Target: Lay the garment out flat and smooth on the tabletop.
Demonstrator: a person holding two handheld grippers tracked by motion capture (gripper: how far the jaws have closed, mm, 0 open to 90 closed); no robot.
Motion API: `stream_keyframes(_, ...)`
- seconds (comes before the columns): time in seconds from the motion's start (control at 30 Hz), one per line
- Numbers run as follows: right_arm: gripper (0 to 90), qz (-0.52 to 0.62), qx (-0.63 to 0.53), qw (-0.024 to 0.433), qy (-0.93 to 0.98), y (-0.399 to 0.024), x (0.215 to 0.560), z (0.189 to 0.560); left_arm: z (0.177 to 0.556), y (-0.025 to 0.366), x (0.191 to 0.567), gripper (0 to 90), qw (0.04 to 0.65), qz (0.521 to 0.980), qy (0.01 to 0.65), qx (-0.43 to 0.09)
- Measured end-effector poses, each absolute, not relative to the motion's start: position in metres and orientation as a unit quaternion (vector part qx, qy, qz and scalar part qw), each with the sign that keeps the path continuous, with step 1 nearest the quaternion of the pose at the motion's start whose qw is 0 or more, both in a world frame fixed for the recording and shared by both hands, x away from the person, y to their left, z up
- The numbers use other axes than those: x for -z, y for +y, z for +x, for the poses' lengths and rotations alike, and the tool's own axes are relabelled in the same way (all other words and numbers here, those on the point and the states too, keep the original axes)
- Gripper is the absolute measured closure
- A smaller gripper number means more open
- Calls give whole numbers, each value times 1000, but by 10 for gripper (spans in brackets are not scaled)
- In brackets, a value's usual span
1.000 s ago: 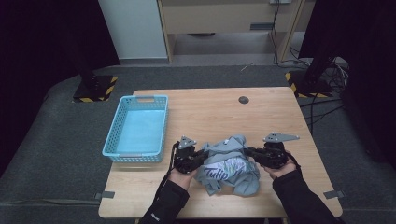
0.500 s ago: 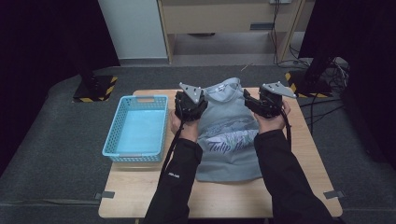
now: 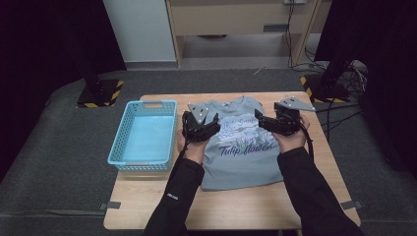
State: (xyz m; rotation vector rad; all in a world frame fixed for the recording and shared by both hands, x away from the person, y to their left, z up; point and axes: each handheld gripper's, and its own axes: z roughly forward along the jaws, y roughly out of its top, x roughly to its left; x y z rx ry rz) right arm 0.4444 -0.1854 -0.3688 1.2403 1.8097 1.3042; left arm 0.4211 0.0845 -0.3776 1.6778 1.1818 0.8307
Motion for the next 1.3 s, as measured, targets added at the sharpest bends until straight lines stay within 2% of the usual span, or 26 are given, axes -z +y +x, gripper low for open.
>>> stream_keyframes(0.1,214,464,-488,283,682,-189,373,443,415,87,383,261,438,686,472,-338)
stream_keyframes(0.17,204,462,-483,284,688,-190,377,440,409,90,388,253,439,685,473,-337)
stream_keyframes(0.37,161,458,-478,271,699,-197,392,431,401,95,406,195,447,693,486,-289)
stream_keyframes(0.57,119,455,-453,250,725,-205,423,417,392,90,441,136,399,723,489,-281)
stream_keyframes(0.87,77,466,-397,209,763,-230,475,396,372,96,490,129,334,755,512,-238)
stream_keyframes(1.07,83,464,-361,208,782,-239,494,390,363,99,505,134,312,766,517,-221)
stream_keyframes(1.3,83,469,-323,186,801,-232,511,391,357,92,519,125,260,787,494,-261)
